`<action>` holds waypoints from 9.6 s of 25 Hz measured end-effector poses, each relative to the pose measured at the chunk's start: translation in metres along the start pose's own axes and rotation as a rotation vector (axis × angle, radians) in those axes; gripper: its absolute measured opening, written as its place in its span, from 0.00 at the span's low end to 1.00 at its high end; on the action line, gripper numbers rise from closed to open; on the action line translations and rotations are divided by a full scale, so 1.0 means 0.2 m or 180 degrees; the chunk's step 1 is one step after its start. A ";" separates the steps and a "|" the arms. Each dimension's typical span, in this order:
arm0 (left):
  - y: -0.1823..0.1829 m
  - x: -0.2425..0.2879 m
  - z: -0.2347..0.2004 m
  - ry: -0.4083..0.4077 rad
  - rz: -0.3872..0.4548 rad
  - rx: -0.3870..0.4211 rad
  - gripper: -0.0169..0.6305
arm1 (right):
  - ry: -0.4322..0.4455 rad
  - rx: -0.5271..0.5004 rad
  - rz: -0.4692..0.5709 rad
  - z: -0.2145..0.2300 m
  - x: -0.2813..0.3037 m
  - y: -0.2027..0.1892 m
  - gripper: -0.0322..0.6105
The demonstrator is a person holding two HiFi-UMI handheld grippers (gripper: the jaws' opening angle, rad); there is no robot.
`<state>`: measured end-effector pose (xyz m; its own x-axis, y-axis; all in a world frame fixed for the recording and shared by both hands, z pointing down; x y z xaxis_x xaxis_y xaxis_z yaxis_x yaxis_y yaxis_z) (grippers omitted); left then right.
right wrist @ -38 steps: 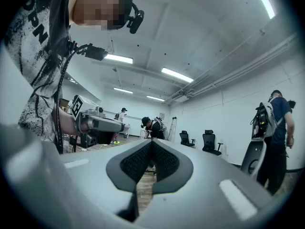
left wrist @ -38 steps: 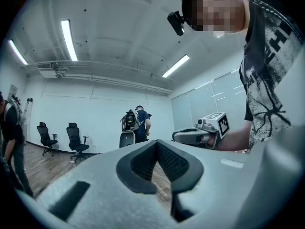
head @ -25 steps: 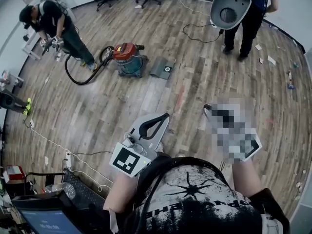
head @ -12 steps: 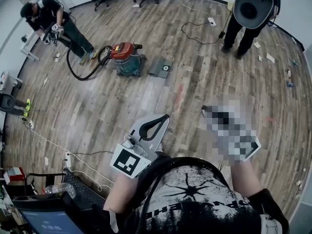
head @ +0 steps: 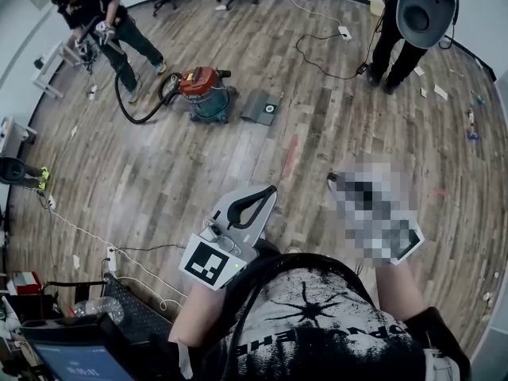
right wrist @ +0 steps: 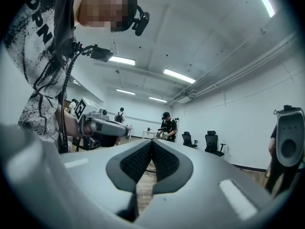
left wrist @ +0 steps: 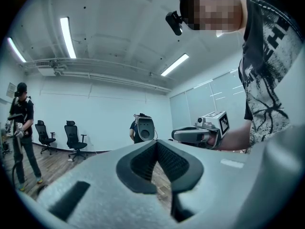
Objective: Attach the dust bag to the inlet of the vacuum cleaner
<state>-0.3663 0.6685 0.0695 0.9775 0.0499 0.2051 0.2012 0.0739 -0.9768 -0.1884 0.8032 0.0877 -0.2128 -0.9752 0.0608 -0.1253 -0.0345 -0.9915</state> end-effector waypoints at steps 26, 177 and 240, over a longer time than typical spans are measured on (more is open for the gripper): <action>0.01 0.31 -0.85 -0.0283 -0.0029 0.0126 0.03 | -0.0193 -0.0166 -0.0216 0.42 0.71 0.04 0.05; -0.48 1.86 -3.27 0.2501 -0.0398 -0.1184 0.03 | 0.2777 -0.1040 -0.0459 3.03 3.66 -0.53 0.05; -2.67 2.38 -3.33 0.2733 -0.0896 -0.1443 0.03 | 0.2862 -0.0157 -0.4233 2.91 4.05 -4.61 0.10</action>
<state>0.0349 -0.0095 0.6476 0.5702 -0.6579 0.4919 0.2623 -0.4217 -0.8680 0.3187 -0.0829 0.9841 -0.4035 0.1790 0.8973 -0.7033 -0.6880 -0.1790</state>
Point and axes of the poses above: the fingertips, and each gripper's own axes: x forward along the fingers, z to its right, y out of its top, the point moved 9 cm from there along -x, backward along the fingers, and after that the axes turned 12 degrees about -z, right-handed, at the moved point
